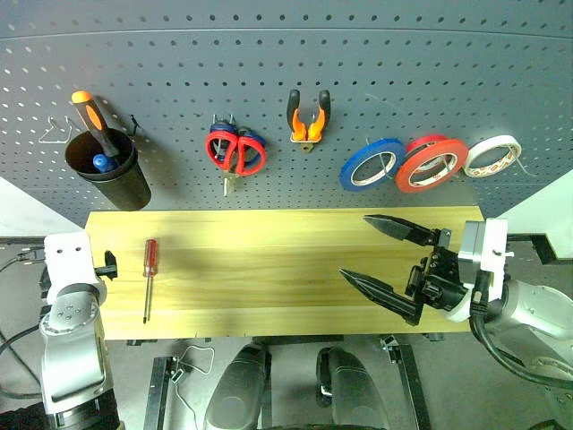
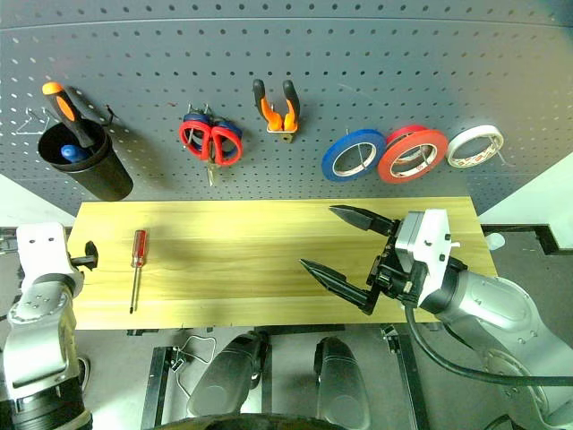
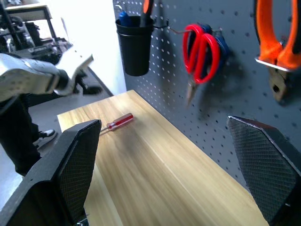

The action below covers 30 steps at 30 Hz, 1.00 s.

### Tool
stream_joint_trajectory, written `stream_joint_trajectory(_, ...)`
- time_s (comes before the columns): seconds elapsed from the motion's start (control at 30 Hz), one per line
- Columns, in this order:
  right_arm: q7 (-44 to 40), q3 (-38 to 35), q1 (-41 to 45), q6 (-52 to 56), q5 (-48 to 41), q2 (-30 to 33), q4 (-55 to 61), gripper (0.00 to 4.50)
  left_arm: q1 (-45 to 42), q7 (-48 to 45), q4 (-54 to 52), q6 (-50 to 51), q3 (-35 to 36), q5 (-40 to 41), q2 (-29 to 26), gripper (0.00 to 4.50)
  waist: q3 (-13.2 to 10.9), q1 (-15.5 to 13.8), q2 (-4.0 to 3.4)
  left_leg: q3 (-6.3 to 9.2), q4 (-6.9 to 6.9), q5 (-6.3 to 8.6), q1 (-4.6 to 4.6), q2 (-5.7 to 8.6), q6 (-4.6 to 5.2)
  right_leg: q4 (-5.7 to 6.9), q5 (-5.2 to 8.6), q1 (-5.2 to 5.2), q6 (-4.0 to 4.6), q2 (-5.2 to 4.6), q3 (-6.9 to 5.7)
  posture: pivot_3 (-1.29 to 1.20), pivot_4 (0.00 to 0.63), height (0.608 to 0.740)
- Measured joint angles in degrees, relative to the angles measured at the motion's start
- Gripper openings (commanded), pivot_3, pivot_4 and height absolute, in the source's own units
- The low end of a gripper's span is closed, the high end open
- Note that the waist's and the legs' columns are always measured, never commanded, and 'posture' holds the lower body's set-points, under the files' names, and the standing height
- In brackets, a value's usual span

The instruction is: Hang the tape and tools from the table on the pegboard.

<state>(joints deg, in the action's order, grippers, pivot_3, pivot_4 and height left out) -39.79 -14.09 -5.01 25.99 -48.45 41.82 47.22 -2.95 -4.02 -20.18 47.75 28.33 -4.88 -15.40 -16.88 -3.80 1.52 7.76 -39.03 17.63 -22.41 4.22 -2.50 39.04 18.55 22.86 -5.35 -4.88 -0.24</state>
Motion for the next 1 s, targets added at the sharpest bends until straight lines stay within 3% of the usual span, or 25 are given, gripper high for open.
stream_joint_trajectory(0.33, -0.35, -3.46, -0.80, 3.29, -6.13, 4.71, 0.57, 4.50, -5.93, 0.17, 7.25, 0.42, -1.07, 4.35, -0.22, 4.04, -1.63, 0.62, -0.03, -0.01, 0.04, 0.15, -0.03, -0.02, 0.27, -0.06, 0.00, 0.01, 0.01, -0.04, 0.02, 0.01, 0.381, 0.725)
stream_joint_trajectory(1.0, 0.94, -10.95, -0.25, 10.02, -20.40, 14.51, 1.12, 4.50, -2.32, 1.83, 7.42, 0.61, -2.41, 8.25, 2.00, 4.04, -6.13, 3.49, 0.06, -0.11, 0.04, 0.25, -0.37, -0.05, 0.45, -0.30, -0.01, 0.23, 0.00, -0.08, 0.02, -0.11, 0.457, 0.725)
